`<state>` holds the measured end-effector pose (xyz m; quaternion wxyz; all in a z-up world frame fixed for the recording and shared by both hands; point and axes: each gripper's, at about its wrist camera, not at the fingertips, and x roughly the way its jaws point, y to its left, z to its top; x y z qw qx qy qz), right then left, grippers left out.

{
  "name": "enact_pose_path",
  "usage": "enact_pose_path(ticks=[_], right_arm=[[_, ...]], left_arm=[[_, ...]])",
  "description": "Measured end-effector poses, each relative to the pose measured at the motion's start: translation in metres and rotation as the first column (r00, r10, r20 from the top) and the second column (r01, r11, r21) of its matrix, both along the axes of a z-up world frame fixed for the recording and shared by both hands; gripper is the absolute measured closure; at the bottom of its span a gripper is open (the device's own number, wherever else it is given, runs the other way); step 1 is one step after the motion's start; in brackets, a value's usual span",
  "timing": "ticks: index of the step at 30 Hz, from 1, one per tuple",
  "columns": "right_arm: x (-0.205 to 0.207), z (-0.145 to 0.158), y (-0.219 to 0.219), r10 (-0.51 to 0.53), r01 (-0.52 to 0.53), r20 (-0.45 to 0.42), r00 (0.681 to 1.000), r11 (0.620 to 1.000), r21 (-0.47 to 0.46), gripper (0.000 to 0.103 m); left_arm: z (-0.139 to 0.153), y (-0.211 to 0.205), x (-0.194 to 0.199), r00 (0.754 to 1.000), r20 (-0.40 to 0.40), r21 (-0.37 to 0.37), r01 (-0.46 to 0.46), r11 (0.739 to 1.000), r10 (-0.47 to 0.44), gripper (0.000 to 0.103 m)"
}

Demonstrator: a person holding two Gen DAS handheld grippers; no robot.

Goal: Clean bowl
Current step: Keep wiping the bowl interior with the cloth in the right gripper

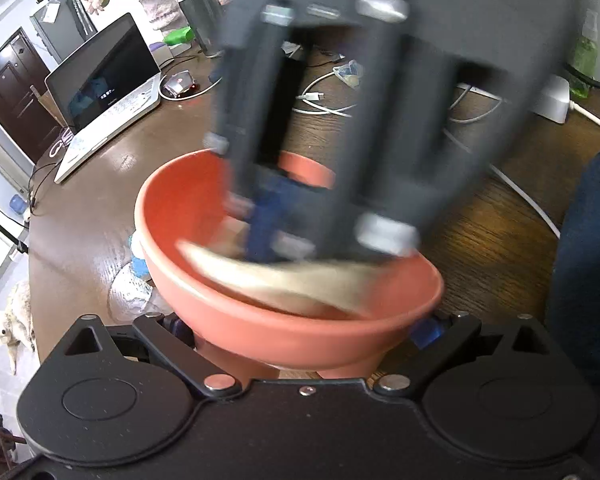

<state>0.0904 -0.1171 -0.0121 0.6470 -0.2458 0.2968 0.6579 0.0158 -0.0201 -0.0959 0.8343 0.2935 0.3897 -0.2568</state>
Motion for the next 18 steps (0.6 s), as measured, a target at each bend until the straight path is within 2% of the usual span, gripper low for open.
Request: enact_pose_path(ticks=[4,9,13,18], right_arm=[[0.024,0.004,-0.003,-0.072,0.072,0.045,0.996,0.997,0.000,0.099],[0.035,-0.008,-0.014,-0.105,0.111,0.081,0.991,0.991,-0.080,0.099],[0.030,-0.034,-0.011,-0.070,0.081,0.072,0.995,0.985,-0.152,0.099],[-0.005,-0.040,-0.017,-0.005,0.007,0.016,1.000,0.987,-0.159,0.099]], left_arm=[[0.000,0.002,-0.001,1.000,-0.001,-0.003,-0.011,1.000,0.011,0.006],[0.001,0.004,0.001,1.000,-0.001,-0.013,-0.017,1.000,0.017,0.006],[0.001,0.006,0.004,1.000,0.002,-0.014,-0.020,1.000,0.020,0.006],[0.001,0.006,0.002,1.000,0.002,-0.006,-0.010,1.000,0.010,0.006]])
